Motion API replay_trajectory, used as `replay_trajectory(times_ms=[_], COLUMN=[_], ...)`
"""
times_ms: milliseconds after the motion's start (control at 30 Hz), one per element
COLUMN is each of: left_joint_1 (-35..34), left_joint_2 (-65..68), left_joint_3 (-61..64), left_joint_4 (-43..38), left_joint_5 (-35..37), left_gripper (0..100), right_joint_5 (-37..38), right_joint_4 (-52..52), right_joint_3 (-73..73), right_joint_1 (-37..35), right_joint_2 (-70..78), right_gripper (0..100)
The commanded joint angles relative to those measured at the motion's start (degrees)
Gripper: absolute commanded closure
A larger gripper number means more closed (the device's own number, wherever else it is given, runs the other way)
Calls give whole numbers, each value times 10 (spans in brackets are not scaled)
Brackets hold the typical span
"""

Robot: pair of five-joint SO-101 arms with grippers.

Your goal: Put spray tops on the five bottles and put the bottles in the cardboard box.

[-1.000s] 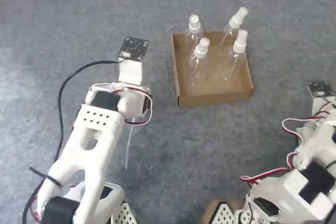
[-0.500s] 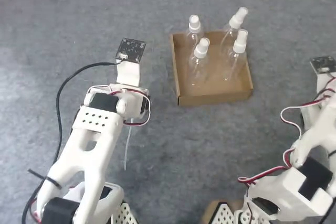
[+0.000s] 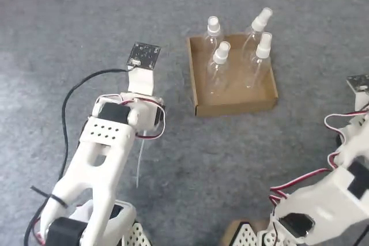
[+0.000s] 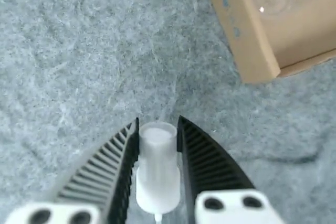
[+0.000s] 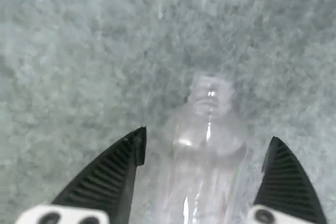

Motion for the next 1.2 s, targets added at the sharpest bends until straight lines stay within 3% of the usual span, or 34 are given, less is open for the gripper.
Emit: replay_trajectory(times_ms=[0, 200, 333, 467, 667, 833, 1000, 1167], left_joint_1=[1, 1, -4, -4, -67, -156, -164, -164], left_joint_2=[-23, -23, -28, -45, -176, -302, -389, -443], left_joint_3=[-1, -1, -6, -14, -9, 19, 18, 0], left_joint_4=[-24, -23, -21, -20, 5, 9, 44, 76], left_joint_5=[-1, -1, 16, 23, 23, 23, 23, 26], left_gripper=[913, 913, 913, 915, 916, 916, 917, 917], right_joint_5=[6, 7, -4, -72, -178, -258, -340, -351], right_joint_4=[-11, -3, 87, 172, 203, 111, 31, -42], right_joint_3=[-57, -99, -156, -179, -98, 117, 249, 337], right_joint_1=[1, -5, -22, -89, -266, -509, -726, -829], right_joint_2=[22, 55, 16, -82, -287, -475, -579, -619], right_gripper=[760, 998, 995, 993, 993, 993, 994, 993])
